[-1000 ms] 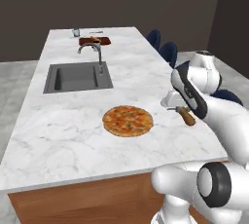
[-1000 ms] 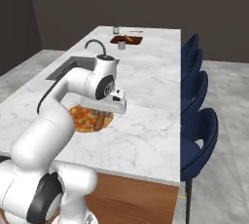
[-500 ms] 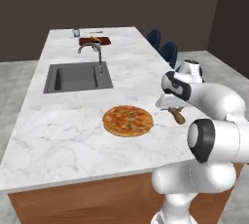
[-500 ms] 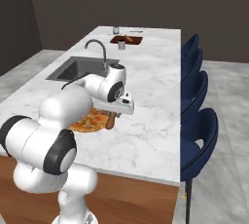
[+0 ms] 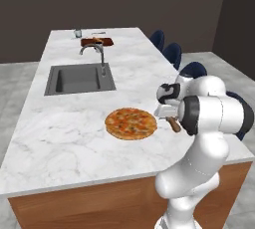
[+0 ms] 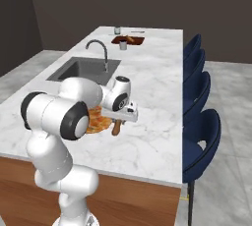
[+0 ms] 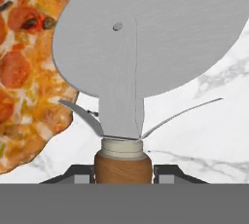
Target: Take the pizza cutter from the drawer on the left and place it on the dining counter for cutting.
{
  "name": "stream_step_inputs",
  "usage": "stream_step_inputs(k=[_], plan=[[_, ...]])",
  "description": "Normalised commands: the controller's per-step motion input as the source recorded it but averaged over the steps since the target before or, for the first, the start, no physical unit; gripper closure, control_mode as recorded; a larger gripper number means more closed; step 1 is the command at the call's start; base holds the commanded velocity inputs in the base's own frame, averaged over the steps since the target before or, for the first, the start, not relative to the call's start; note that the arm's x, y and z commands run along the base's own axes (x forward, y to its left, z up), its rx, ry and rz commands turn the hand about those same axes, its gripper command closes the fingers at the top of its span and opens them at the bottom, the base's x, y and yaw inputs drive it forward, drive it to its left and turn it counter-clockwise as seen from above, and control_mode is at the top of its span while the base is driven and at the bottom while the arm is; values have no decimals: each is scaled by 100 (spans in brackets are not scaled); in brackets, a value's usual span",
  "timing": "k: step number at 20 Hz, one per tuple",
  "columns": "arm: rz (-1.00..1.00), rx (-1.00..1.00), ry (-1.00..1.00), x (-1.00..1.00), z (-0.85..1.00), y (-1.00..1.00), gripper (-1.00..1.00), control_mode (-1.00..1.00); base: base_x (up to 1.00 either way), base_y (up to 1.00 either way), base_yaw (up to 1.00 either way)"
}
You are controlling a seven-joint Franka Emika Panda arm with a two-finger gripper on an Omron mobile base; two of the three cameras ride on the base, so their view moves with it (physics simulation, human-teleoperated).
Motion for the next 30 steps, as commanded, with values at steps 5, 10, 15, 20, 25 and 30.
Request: stream_step_inputs(k=[5, 10, 15, 20, 25, 30], plan=[[0, 0, 0, 28, -38, 0, 100, -100, 0, 0, 0], [0, 0, 0, 9, -27, 0, 100, -100, 0, 0, 0], [0, 0, 0, 3, -28, 0, 100, -100, 0, 0, 0], [0, 0, 0, 0, -16, 0, 100, -100, 0, 0, 0], [0, 0, 0, 0, 0, 0, -100, -100, 0, 0, 0], [0, 0, 0, 0, 9, 0, -100, -100, 0, 0, 0]])
